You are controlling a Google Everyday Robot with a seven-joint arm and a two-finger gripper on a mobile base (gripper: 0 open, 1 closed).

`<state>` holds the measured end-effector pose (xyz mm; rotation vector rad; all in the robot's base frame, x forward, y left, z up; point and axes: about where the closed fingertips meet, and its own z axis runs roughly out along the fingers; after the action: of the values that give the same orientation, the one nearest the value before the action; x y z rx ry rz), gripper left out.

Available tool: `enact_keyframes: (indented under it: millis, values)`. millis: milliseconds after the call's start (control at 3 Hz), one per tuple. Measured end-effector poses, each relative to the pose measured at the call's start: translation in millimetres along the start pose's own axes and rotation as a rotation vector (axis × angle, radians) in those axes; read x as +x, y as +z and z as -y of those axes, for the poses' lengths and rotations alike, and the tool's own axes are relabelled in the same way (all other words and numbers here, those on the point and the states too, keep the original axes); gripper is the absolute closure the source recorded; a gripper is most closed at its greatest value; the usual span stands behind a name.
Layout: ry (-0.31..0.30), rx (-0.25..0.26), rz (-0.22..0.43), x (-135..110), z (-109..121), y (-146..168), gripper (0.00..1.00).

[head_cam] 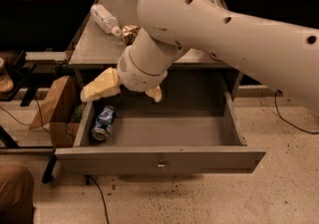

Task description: Pick pepsi can from top drawer and place on counter

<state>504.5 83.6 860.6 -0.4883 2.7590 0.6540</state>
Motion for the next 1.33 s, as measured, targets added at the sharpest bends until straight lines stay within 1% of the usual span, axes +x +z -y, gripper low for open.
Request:
enact_keyframes:
  millis: [333, 667, 1000, 1333]
  values:
    - [0.062, 0.042, 0.038, -32.5, 19.6, 29.4, 0.0]
    - [0.174, 0.164, 0.001, -61.3, 63.8, 91.4, 0.0]
    - [0.248, 0.25, -0.031, -67.6, 88.9, 124.5, 0.0]
    - [0.28, 0.307, -0.049, -67.1, 78.9, 150.8, 0.18]
